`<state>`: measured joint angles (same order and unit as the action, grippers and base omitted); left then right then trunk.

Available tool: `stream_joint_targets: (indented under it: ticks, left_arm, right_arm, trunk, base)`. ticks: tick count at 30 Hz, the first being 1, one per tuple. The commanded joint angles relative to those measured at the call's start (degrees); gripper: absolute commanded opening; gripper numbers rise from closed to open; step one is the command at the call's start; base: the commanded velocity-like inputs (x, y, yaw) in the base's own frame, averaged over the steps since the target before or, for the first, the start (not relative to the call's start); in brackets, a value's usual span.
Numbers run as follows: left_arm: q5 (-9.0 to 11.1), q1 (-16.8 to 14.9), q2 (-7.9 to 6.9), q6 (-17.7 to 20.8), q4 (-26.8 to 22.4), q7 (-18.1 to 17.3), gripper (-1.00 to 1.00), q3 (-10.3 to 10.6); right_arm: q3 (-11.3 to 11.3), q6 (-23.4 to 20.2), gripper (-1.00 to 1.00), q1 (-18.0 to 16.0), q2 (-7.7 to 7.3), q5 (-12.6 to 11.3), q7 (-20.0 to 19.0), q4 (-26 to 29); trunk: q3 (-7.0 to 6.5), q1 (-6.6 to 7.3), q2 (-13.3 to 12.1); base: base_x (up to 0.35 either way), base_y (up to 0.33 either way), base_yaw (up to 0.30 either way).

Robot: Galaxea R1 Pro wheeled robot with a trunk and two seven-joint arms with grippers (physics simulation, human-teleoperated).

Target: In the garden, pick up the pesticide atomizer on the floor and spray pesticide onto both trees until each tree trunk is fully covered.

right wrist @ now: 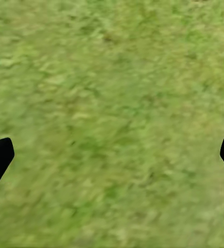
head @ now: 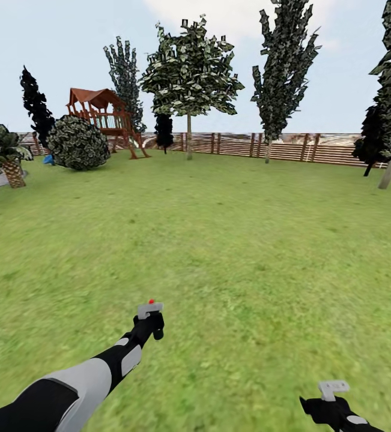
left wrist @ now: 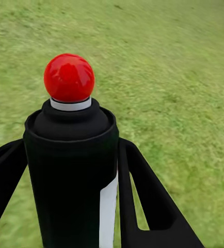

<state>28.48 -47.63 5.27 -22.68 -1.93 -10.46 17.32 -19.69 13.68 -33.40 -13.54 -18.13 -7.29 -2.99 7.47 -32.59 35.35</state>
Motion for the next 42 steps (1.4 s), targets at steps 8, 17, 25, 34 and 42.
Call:
stream_joint_targets:
  ticks: [8, 17, 25, 34, 42]
  left_arm:
    - [0.0, 0.0, 0.0, 0.0, 0.0, 0.0, -1.0, 0.0]
    - [0.0, 0.0, 0.0, 0.0, 0.0, 0.0, -1.0, 0.1]
    - [0.0, 0.0, 0.0, 0.0, 0.0, 0.0, -1.0, 0.1]
    - [0.0, 0.0, 0.0, 0.0, 0.0, 0.0, -1.0, 0.1]
    - [0.0, 0.0, 0.0, 0.0, 0.0, 0.0, -1.0, 0.1]
  right_arm:
    - [0.0, 0.0, 1.0, 0.0, 0.09, -0.1, 0.0, 0.0]
    - [-0.1, -0.1, 1.0, 0.0, 0.63, 0.1, 0.0, 0.0]
    - [-0.2, 0.0, 1.0, 0.0, 1.05, 0.1, 0.0, 0.0]
    - [-0.2, 0.0, 1.0, 0.0, 1.4, 0.1, 0.0, 0.0]
    - [-0.2, 0.0, 1.0, 0.0, 1.41, 0.1, 0.0, 0.0]
  trunk:
    - [0.0, 0.0, 0.0]
    - [0.0, 0.0, 0.0]
    - [0.0, 0.0, 0.0]
    - [-0.05, 0.0, 0.0]
    - [-0.05, 0.0, 0.0]
  base:
    - [0.35, 0.0, 0.0]
    - [0.35, 0.0, 0.0]
    - [0.35, 0.0, 0.0]
    - [0.35, 0.0, 0.044]
    - [0.35, 0.0, -0.047]
